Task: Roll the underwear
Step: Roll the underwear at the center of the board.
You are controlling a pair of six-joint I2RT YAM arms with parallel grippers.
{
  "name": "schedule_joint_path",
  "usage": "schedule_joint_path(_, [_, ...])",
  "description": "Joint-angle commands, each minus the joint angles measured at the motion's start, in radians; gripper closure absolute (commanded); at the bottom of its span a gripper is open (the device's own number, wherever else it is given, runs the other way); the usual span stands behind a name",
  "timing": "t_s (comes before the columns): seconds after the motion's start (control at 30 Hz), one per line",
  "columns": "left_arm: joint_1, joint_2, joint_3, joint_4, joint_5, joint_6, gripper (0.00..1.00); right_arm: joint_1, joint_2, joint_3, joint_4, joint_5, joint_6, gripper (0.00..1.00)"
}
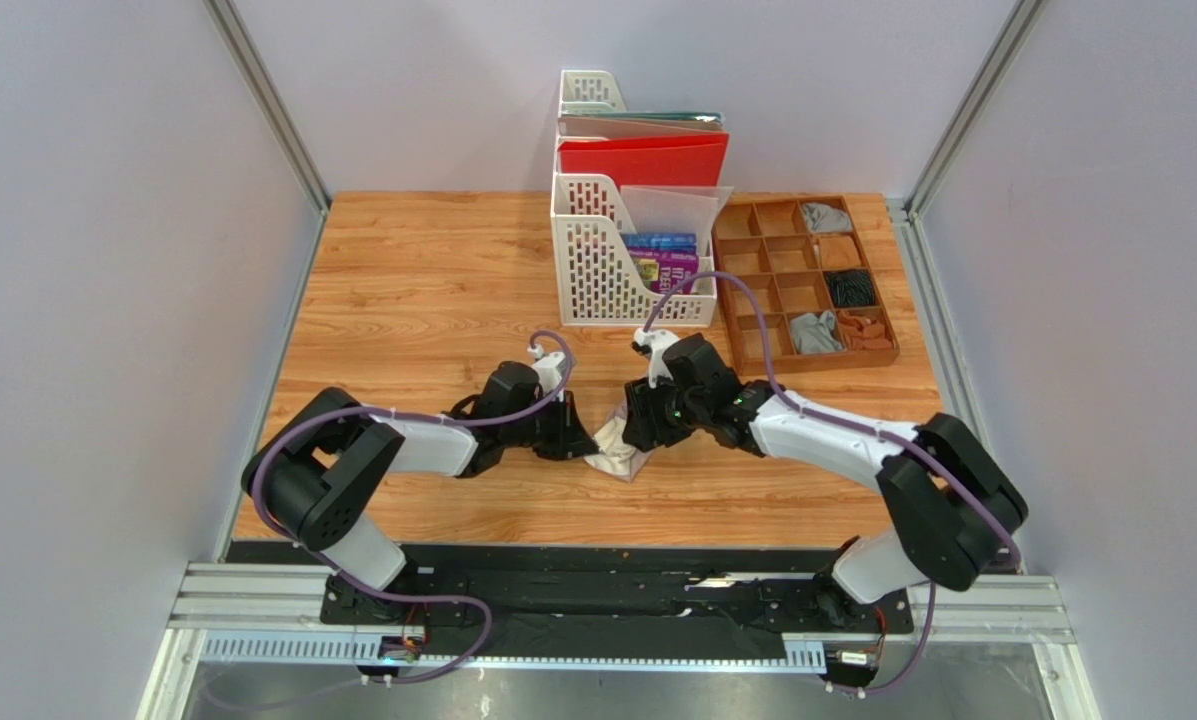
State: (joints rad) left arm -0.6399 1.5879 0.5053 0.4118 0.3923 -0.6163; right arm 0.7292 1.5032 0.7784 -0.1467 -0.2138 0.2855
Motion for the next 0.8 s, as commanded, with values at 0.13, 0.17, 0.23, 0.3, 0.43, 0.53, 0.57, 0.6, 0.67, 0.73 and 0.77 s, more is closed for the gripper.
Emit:
schedule_joint_path(0.13, [-0.02, -0.032, 0.038, -0.119, -0.02, -0.046, 0.99, 0.019, -0.208, -0.079, 0.045, 0.037, 0.079, 0.56])
schedule_joint_path(0.17, [-0.023, -0.034, 0.042, -0.129, -0.023, -0.046, 0.99, 0.029, -0.218, -0.088, 0.058, 0.039, 0.09, 0.57])
schedule_joint_path(0.23, [-0.032, -0.039, 0.062, -0.169, -0.032, -0.04, 0.99, 0.053, -0.235, -0.108, 0.103, 0.036, 0.116, 0.61])
schedule_joint_path(0.3, [-0.041, -0.045, 0.073, -0.189, -0.041, -0.034, 0.98, 0.056, -0.222, -0.128, 0.136, 0.004, 0.136, 0.64])
schedule_joint_path(0.43, [-0.055, -0.054, 0.093, -0.223, -0.064, -0.033, 0.98, 0.079, -0.166, -0.126, 0.219, -0.025, 0.165, 0.67])
schedule_joint_path(0.53, [-0.061, -0.055, 0.099, -0.235, -0.072, -0.037, 0.98, 0.09, -0.118, -0.122, 0.257, -0.044, 0.178, 0.68])
schedule_joint_path(0.57, [-0.061, -0.052, 0.099, -0.235, -0.07, -0.04, 0.98, 0.091, -0.109, -0.122, 0.266, -0.045, 0.184, 0.68])
schedule_joint_path(0.6, [-0.061, -0.054, 0.101, -0.237, -0.072, -0.043, 0.98, 0.095, -0.089, -0.122, 0.272, -0.047, 0.187, 0.68])
schedule_joint_path(0.67, [-0.064, -0.057, 0.099, -0.24, -0.078, -0.049, 0.98, 0.096, -0.063, -0.117, 0.276, -0.048, 0.19, 0.68])
schedule_joint_path(0.73, [-0.064, -0.06, 0.098, -0.243, -0.081, -0.054, 0.98, 0.098, -0.029, -0.107, 0.262, -0.047, 0.19, 0.69])
schedule_joint_path(0.77, [-0.066, -0.065, 0.098, -0.243, -0.082, -0.057, 0.98, 0.098, -0.021, -0.105, 0.262, -0.045, 0.193, 0.7])
